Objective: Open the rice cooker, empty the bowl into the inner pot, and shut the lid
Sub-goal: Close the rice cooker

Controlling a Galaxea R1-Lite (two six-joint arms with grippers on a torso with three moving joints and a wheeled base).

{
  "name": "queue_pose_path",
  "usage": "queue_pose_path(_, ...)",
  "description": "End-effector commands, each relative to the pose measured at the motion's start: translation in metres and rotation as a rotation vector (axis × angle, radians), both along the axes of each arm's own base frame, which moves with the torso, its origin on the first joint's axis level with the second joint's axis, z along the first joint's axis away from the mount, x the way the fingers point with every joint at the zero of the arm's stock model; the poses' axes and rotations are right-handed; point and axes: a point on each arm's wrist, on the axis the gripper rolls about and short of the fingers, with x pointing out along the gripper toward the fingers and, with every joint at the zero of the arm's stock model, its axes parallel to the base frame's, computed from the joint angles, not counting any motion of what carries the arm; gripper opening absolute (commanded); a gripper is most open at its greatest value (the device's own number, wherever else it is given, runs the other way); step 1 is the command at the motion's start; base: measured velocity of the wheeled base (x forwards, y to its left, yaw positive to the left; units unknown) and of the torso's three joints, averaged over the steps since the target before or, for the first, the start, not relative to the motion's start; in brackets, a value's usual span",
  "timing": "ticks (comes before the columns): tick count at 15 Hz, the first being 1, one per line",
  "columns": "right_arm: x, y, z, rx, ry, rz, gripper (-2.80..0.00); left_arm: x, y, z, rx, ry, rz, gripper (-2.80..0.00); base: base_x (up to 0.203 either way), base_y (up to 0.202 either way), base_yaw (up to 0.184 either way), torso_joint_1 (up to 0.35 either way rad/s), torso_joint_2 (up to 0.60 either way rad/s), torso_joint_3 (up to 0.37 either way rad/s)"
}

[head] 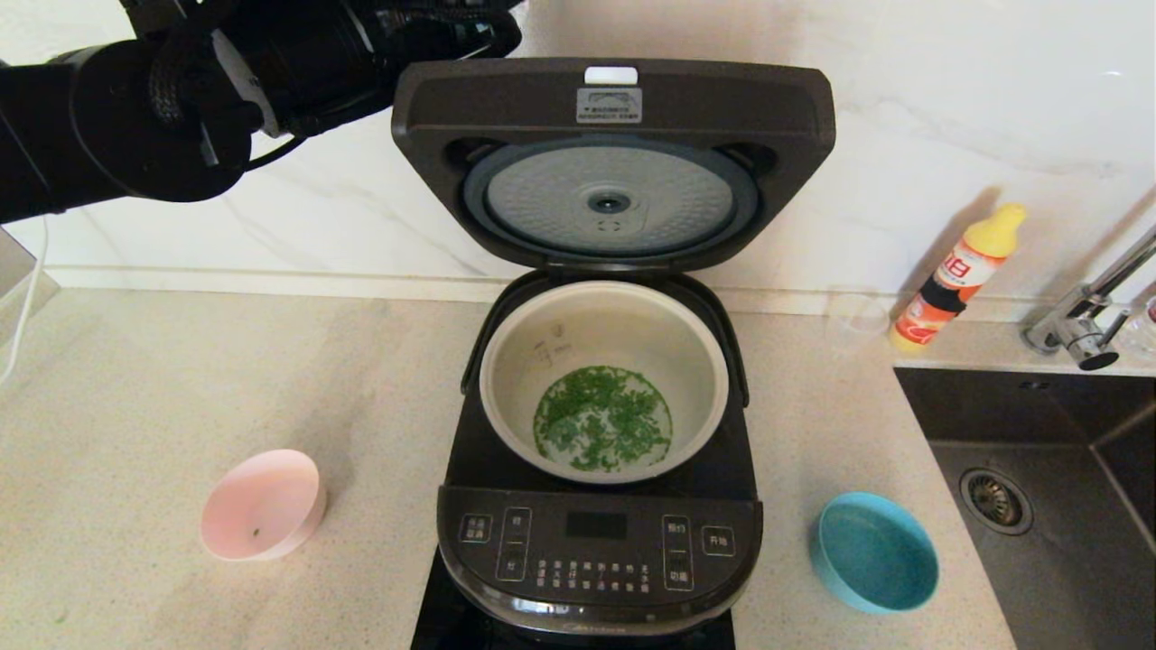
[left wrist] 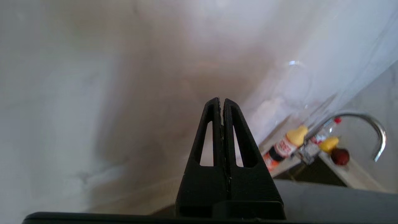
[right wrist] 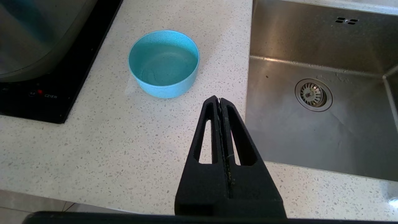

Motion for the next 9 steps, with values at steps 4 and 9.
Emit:
queue_pose_path(4,0.0,0.0,0.0,0.0,0.002,0.001,-2.8,-0.022,0.01,0.004,0.028,0.048,-0.012,-2.8,0.0,0.0,0.0,0.0,0.0,0.0)
queue_pose_path(9,0.0,0.0,0.0,-0.001,0.002,0.001,-2.8,-0.048,0.019,-0.034,0.149,0.147,-0.093,-2.8,0.0,0.0,0.0,0.0,0.0,0.0)
